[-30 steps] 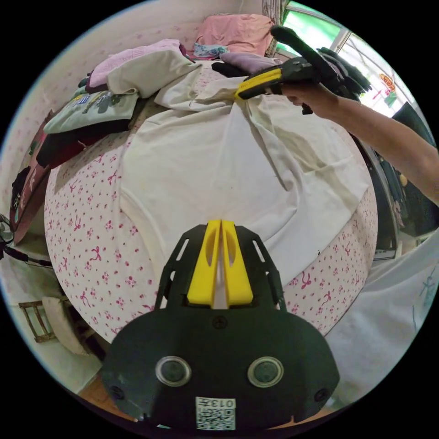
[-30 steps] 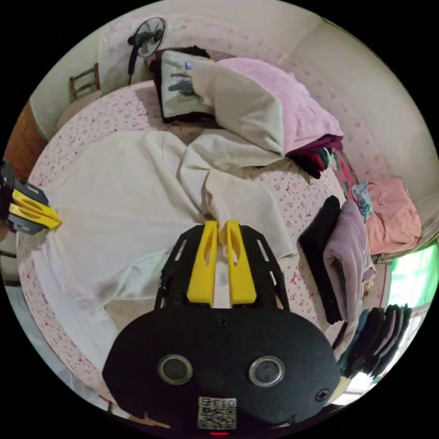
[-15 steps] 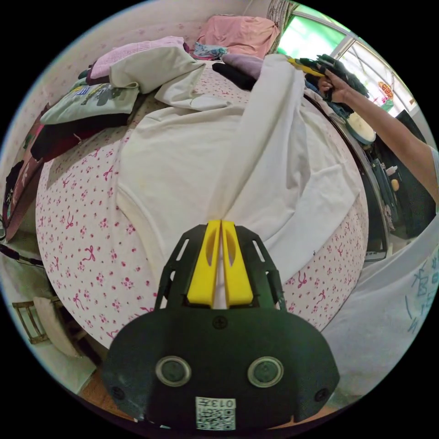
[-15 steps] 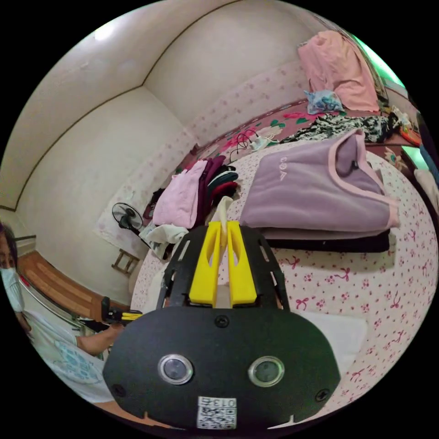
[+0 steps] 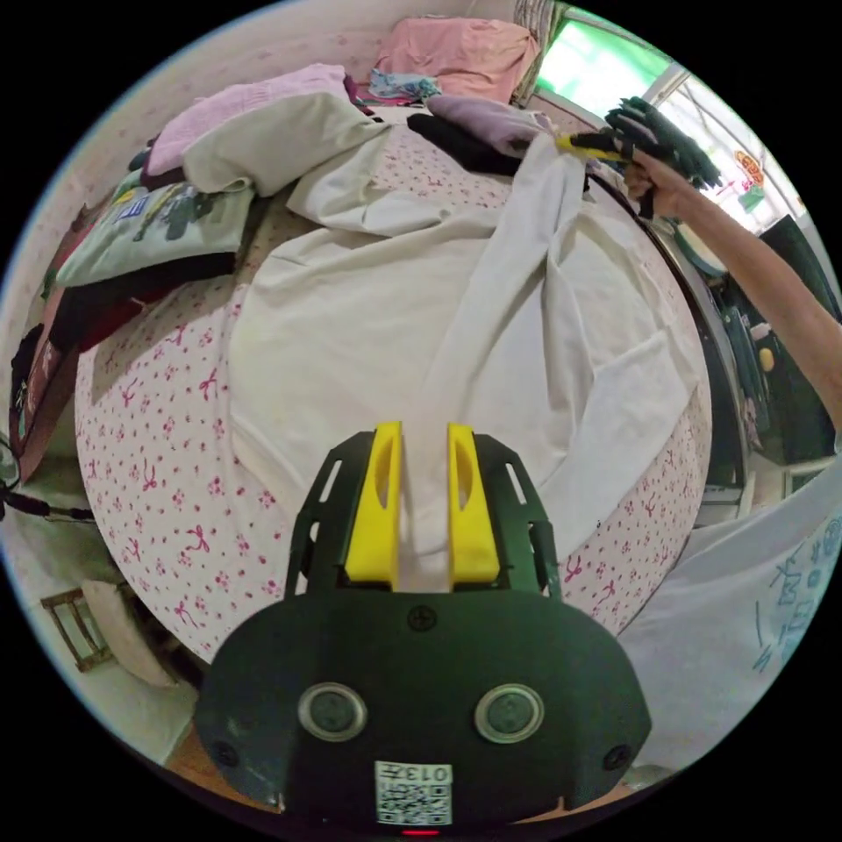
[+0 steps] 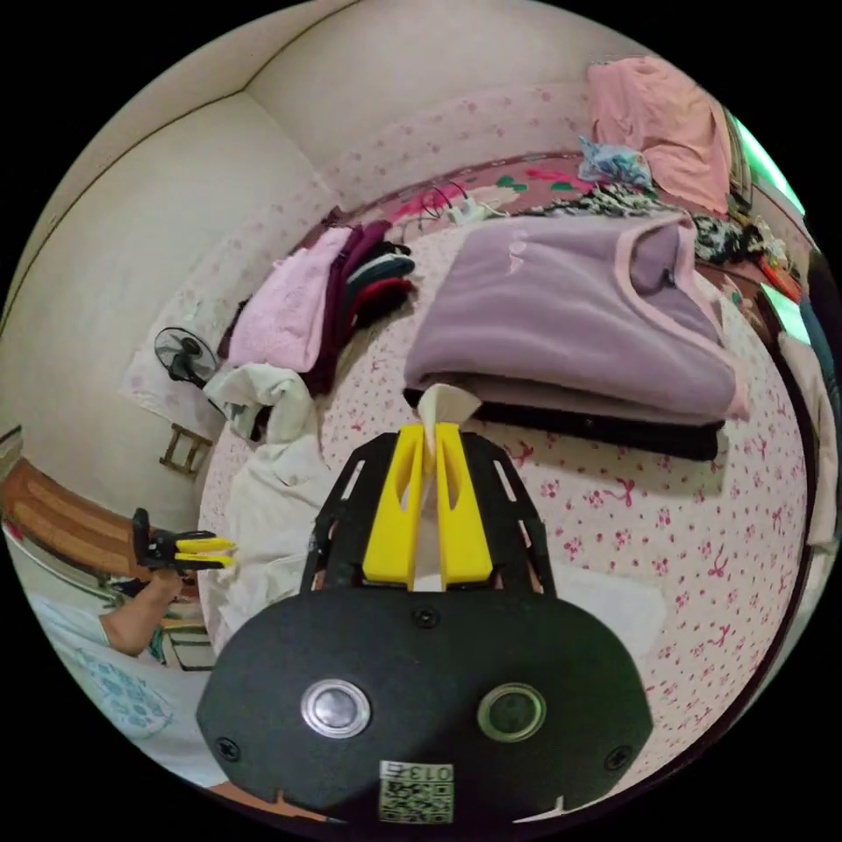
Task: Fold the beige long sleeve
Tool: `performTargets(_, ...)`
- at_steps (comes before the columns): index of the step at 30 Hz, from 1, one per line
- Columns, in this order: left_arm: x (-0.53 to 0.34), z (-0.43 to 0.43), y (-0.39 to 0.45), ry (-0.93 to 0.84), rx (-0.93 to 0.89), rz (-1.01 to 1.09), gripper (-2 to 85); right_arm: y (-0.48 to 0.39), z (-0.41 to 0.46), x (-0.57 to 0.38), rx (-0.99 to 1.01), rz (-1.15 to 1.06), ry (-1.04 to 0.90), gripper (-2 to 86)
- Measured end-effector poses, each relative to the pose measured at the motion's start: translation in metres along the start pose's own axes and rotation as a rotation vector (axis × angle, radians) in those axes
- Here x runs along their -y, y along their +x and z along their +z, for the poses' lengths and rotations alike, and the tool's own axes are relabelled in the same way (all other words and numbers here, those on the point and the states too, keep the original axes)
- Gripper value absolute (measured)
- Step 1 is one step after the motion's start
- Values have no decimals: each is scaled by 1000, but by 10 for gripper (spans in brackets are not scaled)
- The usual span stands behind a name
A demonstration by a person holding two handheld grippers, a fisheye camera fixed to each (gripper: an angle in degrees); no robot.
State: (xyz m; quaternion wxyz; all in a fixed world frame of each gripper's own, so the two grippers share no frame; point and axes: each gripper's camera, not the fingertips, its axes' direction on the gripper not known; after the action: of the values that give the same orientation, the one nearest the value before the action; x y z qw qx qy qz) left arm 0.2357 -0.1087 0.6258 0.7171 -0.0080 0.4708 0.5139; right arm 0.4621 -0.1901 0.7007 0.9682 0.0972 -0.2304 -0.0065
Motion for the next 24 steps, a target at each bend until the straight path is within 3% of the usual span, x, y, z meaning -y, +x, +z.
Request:
performTargets(4,12,15,17,-54,41,47,72,-47,-46,9,187,-213,155,26)
performTargets(6,10,16,23,-47,73,55,69,-87,-94,-2,390,-463,293,25)
performTargets(10,6,17,30,-42,82,53,66,-147,-157,-52,592,-867,261,22)
performTargets(12,3,18,34,-29,89,48,60,-182,-174,-103,504,-1070,75,19)
performTargets(14,-3,18,36,-8,85,24,36,-200,-165,-143,350,-1122,-128,19)
performTargets(18,-9,19,42,6,55,-2,11,-206,-97,-232,-32,-1023,-500,20)
performTargets(24,-26,14,62,50,104,-6,4,-173,-39,-322,-334,-724,-524,35)
